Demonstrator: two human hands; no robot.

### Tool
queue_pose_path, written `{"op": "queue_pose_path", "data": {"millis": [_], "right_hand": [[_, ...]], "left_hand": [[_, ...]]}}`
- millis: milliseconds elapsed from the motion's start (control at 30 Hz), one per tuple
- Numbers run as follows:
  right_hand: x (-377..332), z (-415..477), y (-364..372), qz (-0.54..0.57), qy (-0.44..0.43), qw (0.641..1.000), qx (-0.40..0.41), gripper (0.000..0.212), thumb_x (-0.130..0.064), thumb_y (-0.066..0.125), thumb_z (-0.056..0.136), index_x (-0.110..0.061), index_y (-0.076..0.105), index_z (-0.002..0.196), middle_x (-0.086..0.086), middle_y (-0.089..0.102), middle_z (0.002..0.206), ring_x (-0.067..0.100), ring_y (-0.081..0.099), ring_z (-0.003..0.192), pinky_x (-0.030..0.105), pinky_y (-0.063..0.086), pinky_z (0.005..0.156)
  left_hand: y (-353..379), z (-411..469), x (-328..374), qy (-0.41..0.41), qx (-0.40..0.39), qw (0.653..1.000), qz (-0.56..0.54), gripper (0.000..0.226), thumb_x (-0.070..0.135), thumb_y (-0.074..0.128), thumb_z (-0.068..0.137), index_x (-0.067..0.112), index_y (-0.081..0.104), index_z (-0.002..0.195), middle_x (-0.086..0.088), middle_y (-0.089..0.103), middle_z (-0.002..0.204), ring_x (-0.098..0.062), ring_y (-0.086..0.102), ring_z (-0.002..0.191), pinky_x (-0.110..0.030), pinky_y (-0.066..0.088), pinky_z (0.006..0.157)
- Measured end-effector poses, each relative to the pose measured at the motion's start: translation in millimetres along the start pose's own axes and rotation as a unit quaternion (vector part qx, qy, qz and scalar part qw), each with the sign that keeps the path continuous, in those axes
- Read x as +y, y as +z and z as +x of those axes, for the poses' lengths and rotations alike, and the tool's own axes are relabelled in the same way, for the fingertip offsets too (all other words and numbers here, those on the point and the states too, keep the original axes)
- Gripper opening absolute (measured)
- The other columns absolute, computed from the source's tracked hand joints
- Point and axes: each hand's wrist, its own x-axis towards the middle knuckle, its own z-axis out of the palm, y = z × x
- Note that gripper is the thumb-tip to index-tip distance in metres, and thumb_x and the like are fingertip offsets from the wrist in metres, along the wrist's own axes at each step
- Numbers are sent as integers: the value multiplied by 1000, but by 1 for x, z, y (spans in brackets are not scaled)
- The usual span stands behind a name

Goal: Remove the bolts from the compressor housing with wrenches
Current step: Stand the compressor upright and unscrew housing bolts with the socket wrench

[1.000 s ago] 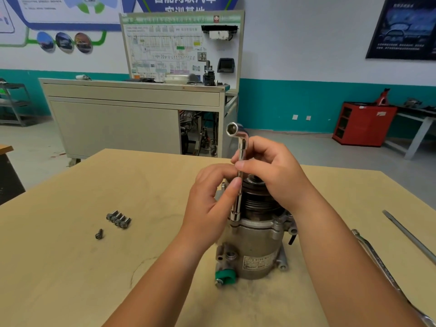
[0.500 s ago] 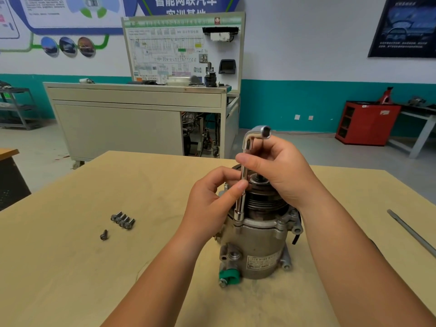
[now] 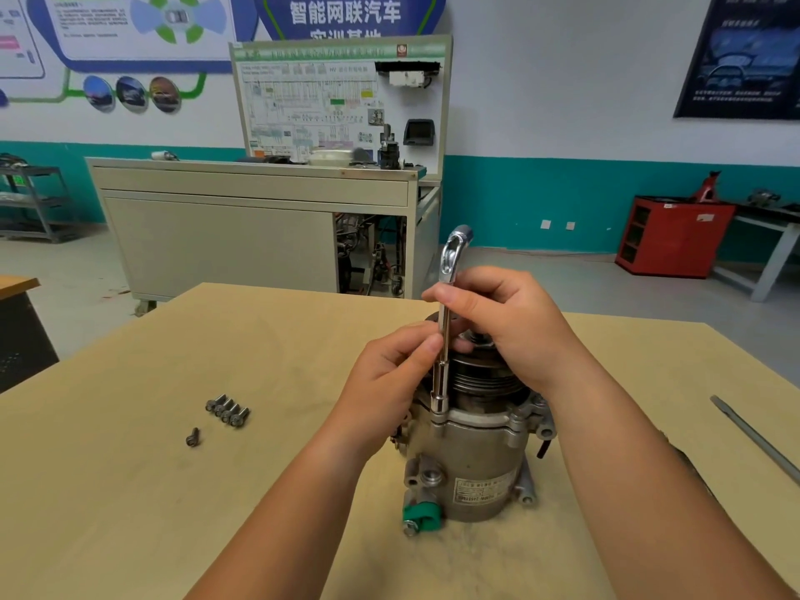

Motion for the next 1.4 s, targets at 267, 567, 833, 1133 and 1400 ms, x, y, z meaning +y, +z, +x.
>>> {"op": "queue_pose_path", "data": {"millis": [267, 567, 833, 1133, 1400], "right_hand": [[1, 0, 3, -13, 3, 999, 50, 23, -41, 73, 65, -28, 63, 82, 4, 58, 80, 17, 56, 74, 38, 51, 71], [2, 0, 4, -32, -13, 997, 69, 25, -41, 73, 70, -21, 59, 68, -1, 55, 65, 20, 53, 61, 34, 51, 60], [2, -1, 1, 44, -40, 996, 62, 14, -36, 68, 68, -29, 59, 59, -14, 51, 52, -1, 48, 48, 11, 39, 48], [-2, -4, 1, 31, -28, 998, 43, 16, -26, 54, 89, -17, 67, 92, -23, 57, 52, -6, 53, 49, 5, 38, 49], [1, -2, 5, -42, -12, 997, 67, 29, -41, 70, 73, -13, 67, 77, 7, 63, 71, 25, 60, 70, 35, 53, 69]], "left_hand": [[7, 2, 2, -18, 67, 997, -35, 9, 23, 68, 70, 17, 67, 75, 7, 65, 72, -5, 61, 73, -20, 50, 70], [8, 2, 6, -29, 54, 998, -22, 12, 16, 70, 72, 12, 60, 76, 7, 61, 70, -6, 58, 73, -19, 50, 70], [5, 3, 2, -36, 47, 998, -34, 4, 21, 73, 78, 20, 70, 80, 4, 67, 80, -9, 61, 80, -21, 50, 74], [3, 1, 0, -15, 36, 998, -42, 15, 17, 60, 82, 23, 75, 81, 3, 73, 86, -9, 67, 84, -19, 52, 72], [6, 2, -1, -2, 40, 999, -35, 19, 21, 68, 70, 9, 56, 79, 11, 61, 68, -3, 60, 74, -18, 50, 69]]}}
